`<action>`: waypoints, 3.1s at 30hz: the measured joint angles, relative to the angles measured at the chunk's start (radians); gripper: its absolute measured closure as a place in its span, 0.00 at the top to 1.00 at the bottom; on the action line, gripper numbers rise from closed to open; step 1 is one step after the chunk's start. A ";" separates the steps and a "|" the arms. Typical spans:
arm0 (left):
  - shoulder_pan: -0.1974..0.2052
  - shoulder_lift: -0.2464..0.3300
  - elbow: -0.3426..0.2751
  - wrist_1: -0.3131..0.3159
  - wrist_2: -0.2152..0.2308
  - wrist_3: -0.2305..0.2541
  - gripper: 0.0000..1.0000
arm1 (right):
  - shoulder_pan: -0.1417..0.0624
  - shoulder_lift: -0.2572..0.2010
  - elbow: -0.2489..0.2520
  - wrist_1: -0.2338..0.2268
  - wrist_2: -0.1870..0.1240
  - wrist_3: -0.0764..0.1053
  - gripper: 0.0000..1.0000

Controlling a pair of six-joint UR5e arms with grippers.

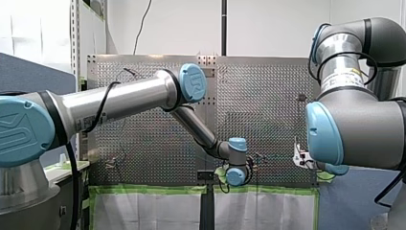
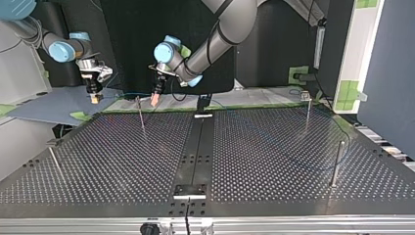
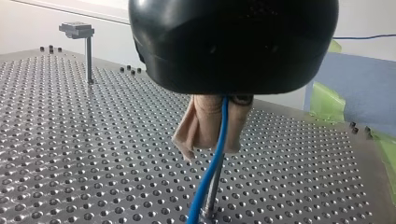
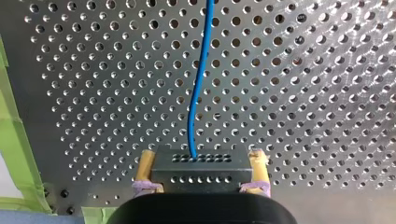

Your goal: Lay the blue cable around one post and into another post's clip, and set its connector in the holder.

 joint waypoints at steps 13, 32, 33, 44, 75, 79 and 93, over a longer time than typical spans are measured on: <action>0.009 0.000 0.000 -0.003 -0.002 -0.007 0.05 | -0.004 0.042 0.000 -0.019 0.017 0.001 0.00; 0.025 0.000 -0.001 -0.005 -0.005 -0.003 0.05 | -0.003 0.055 -0.014 -0.056 0.016 0.035 0.00; 0.026 0.000 -0.002 -0.006 -0.005 -0.003 0.05 | -0.003 0.061 -0.017 -0.055 0.016 0.034 0.00; 0.030 0.000 -0.002 -0.006 -0.004 0.003 0.05 | -0.001 0.110 -0.059 -0.021 0.016 0.019 0.00; 0.069 -0.002 0.024 -0.020 -0.015 0.010 0.05 | 0.002 0.125 -0.160 0.024 0.015 0.054 0.00; 0.065 -0.002 0.024 -0.021 -0.015 0.024 0.05 | 0.005 0.141 -0.184 0.036 0.014 0.051 0.00; 0.078 -0.008 0.044 -0.033 -0.026 0.047 0.05 | 0.010 0.188 -0.293 0.126 0.018 0.025 0.00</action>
